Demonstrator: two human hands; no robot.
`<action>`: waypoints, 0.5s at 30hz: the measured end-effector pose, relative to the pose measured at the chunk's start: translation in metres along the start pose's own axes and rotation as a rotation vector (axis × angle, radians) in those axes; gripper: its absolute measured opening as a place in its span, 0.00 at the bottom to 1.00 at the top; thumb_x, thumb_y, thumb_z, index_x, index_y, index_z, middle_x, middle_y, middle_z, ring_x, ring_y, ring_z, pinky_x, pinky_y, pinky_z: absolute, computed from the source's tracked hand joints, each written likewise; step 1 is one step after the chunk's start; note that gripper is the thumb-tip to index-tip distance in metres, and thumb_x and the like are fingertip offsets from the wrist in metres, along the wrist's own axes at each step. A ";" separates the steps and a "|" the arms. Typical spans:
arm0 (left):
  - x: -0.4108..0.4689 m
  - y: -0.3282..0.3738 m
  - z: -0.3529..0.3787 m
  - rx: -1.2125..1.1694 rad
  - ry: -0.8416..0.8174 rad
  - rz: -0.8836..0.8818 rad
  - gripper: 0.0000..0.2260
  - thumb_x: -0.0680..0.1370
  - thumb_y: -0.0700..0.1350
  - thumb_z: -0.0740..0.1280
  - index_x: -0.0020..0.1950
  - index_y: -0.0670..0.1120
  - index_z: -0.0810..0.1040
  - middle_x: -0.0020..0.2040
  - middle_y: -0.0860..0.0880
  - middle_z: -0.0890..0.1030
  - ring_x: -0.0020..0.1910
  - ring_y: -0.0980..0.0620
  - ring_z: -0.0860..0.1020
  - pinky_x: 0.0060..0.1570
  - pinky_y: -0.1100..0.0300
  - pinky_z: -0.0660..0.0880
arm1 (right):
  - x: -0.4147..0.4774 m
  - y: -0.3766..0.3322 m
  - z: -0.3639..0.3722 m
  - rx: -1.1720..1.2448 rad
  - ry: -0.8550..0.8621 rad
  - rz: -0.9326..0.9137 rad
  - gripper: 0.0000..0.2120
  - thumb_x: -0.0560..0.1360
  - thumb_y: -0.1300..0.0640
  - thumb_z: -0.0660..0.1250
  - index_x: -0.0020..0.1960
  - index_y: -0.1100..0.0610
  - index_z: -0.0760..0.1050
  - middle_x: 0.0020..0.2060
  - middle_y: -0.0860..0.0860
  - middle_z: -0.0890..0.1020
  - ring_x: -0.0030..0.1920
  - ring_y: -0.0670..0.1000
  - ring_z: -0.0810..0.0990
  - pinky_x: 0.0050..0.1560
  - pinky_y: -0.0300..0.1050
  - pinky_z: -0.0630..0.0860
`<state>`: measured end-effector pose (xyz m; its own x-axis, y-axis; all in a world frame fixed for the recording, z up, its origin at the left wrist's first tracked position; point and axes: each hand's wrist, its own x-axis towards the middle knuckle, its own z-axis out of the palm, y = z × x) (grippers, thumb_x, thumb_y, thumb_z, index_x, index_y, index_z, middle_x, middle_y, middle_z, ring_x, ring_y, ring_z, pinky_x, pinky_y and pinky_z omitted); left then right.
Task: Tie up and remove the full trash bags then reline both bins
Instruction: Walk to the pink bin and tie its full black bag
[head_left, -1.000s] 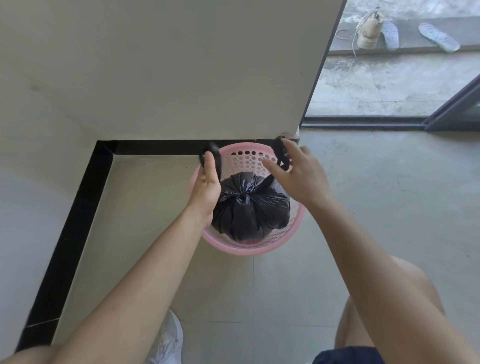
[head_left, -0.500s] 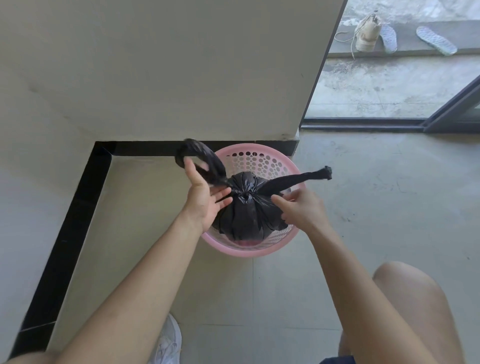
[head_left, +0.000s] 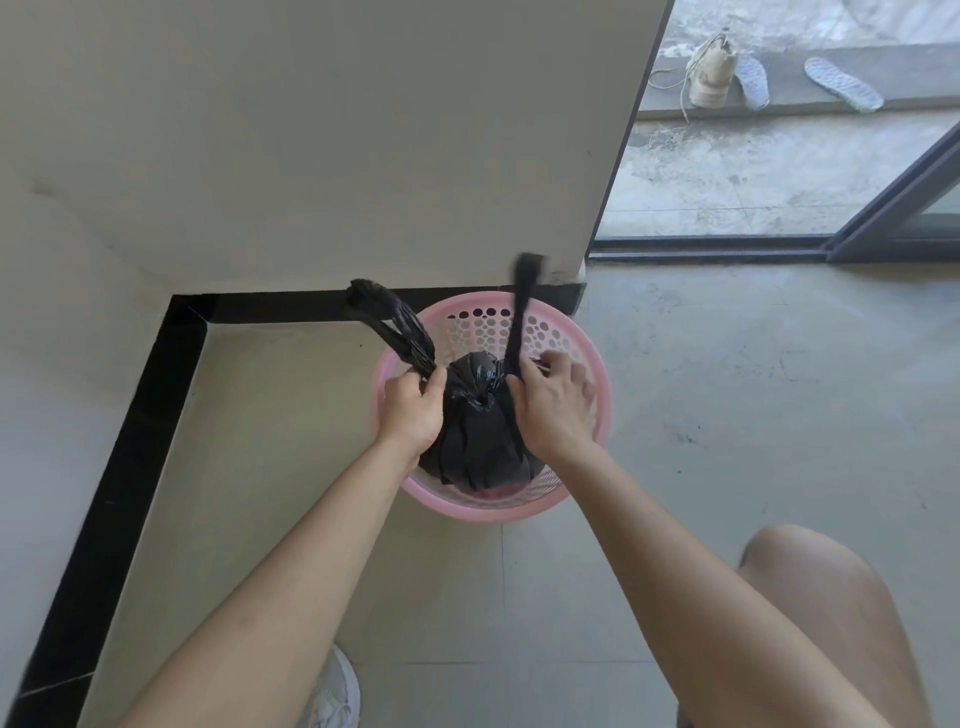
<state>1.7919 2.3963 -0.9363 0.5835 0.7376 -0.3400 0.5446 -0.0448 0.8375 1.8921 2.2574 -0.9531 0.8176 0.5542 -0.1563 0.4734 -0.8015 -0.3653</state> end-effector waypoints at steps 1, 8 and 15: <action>0.000 0.001 -0.001 0.029 0.029 0.059 0.16 0.82 0.49 0.61 0.38 0.42 0.75 0.37 0.47 0.78 0.38 0.48 0.76 0.44 0.54 0.73 | 0.003 -0.001 0.002 -0.006 -0.010 -0.067 0.18 0.83 0.46 0.55 0.70 0.48 0.70 0.70 0.56 0.68 0.70 0.61 0.61 0.69 0.59 0.59; -0.007 0.009 -0.003 -0.346 0.036 0.049 0.12 0.83 0.48 0.59 0.54 0.45 0.80 0.52 0.47 0.85 0.55 0.47 0.82 0.60 0.50 0.77 | 0.011 -0.014 0.006 0.557 -0.097 -0.095 0.10 0.79 0.52 0.67 0.59 0.49 0.83 0.47 0.44 0.85 0.50 0.47 0.81 0.52 0.39 0.72; -0.005 0.011 -0.015 -0.302 0.022 -0.038 0.17 0.83 0.46 0.60 0.36 0.44 0.76 0.29 0.53 0.77 0.30 0.57 0.75 0.39 0.61 0.76 | 0.008 -0.025 0.009 0.849 -0.078 0.052 0.07 0.78 0.51 0.70 0.52 0.50 0.85 0.37 0.43 0.85 0.38 0.42 0.81 0.43 0.38 0.74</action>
<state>1.7865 2.4021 -0.9190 0.5513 0.7493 -0.3670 0.3599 0.1832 0.9148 1.8836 2.2835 -0.9532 0.7919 0.5599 -0.2436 0.0041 -0.4038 -0.9149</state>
